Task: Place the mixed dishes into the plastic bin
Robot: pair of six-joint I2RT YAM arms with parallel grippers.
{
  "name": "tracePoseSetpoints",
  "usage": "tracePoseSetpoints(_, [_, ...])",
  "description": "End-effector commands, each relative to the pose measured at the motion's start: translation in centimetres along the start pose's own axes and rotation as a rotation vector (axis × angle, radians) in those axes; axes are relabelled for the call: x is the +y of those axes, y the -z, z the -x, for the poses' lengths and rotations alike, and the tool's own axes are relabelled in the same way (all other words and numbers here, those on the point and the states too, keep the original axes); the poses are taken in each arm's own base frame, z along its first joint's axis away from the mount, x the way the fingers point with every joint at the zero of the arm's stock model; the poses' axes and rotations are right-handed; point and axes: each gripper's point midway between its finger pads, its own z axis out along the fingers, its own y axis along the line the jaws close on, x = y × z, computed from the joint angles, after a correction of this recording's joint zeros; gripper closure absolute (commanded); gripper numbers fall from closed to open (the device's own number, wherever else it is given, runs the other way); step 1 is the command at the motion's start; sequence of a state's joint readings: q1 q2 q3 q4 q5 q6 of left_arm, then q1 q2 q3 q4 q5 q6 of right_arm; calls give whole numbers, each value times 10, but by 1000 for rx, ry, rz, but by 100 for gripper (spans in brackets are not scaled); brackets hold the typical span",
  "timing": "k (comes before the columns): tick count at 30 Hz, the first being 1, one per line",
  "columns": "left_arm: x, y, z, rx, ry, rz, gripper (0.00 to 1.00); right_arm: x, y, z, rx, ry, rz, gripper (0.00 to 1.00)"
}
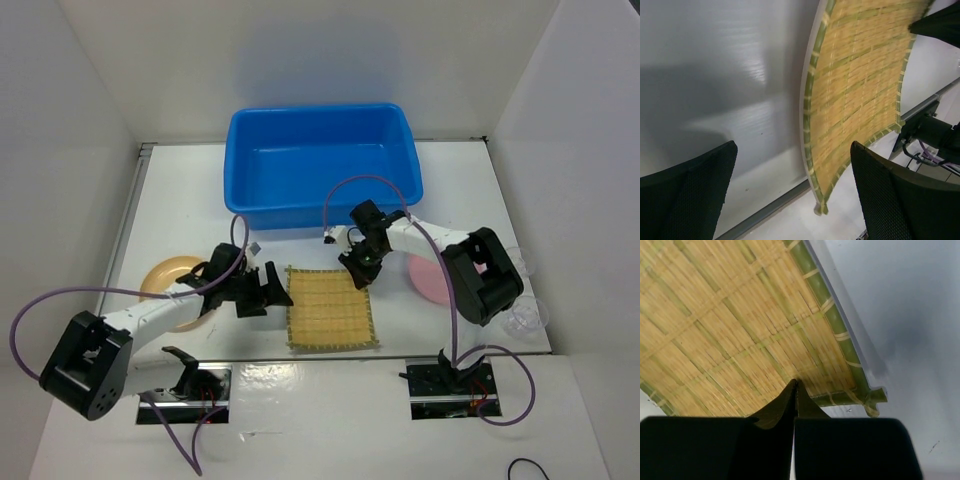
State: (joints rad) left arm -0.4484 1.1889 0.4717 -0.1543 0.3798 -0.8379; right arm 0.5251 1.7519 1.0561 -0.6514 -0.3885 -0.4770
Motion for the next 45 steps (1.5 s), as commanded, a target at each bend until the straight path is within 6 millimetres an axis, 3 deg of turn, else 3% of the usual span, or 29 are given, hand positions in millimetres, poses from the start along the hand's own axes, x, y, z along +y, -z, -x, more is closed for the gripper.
tracePoseSetpoints(1, [-18, -5, 9, -15, -61, -90, 0, -34, -17, -9, 62, -7, -137, 100])
tracePoseSetpoints(15, [-39, -52, -11, 110, -77, -239, 0, -30, -19, -8, 59, 1, -125, 100])
tracePoseSetpoints(17, [-41, -52, -10, 106, -67, -245, 5, -30, -19, -8, 59, 1, -125, 100])
tracePoseSetpoints(21, [-49, -43, -3, 58, -69, -262, 23, -31, -18, -8, 63, 1, -133, 100])
tracePoseSetpoints(25, [-58, -29, 6, -4, -86, -267, 56, -36, -17, -10, 75, 1, -159, 100])
tracePoseSetpoints(26, [-61, -26, 11, -24, -88, -260, 74, -36, -17, -10, 75, 1, -160, 100])
tracePoseSetpoints(27, [-61, -21, 11, -28, -99, -249, 81, -39, -17, -9, 73, 4, -176, 100])
tracePoseSetpoints(30, [-71, -12, 13, -41, -112, -259, 100, -39, -8, -2, 44, 13, -189, 100])
tracePoseSetpoints(32, [-78, -4, 15, -48, -117, -267, 100, -40, -2, -2, 27, -6, -178, 100])
tracePoseSetpoints(36, [-96, 25, 26, -108, -129, -271, 100, -54, 43, 8, -106, -70, -161, 100])
tracePoseSetpoints(37, [-100, 39, 25, -123, -142, -270, 100, -52, 73, 18, -199, -69, -178, 100])
tracePoseSetpoints(39, [-115, 60, 31, -166, -183, -298, 100, -58, 111, 22, -320, -90, -213, 100])
tracePoseSetpoints(40, [-135, 83, 42, -226, -224, -347, 100, -57, 124, 22, -341, -86, -261, 100])
tracePoseSetpoints(41, [-139, 92, 42, -235, -257, -346, 100, -52, 151, 25, -395, -56, -334, 100])
tracePoseSetpoints(43, [-148, 109, 59, -272, -268, -350, 100, -55, 174, 15, -402, -91, -459, 100])
tracePoseSetpoints(45, [-176, 133, 76, -287, -320, -391, 100, -49, 210, 11, -467, -125, -577, 100])
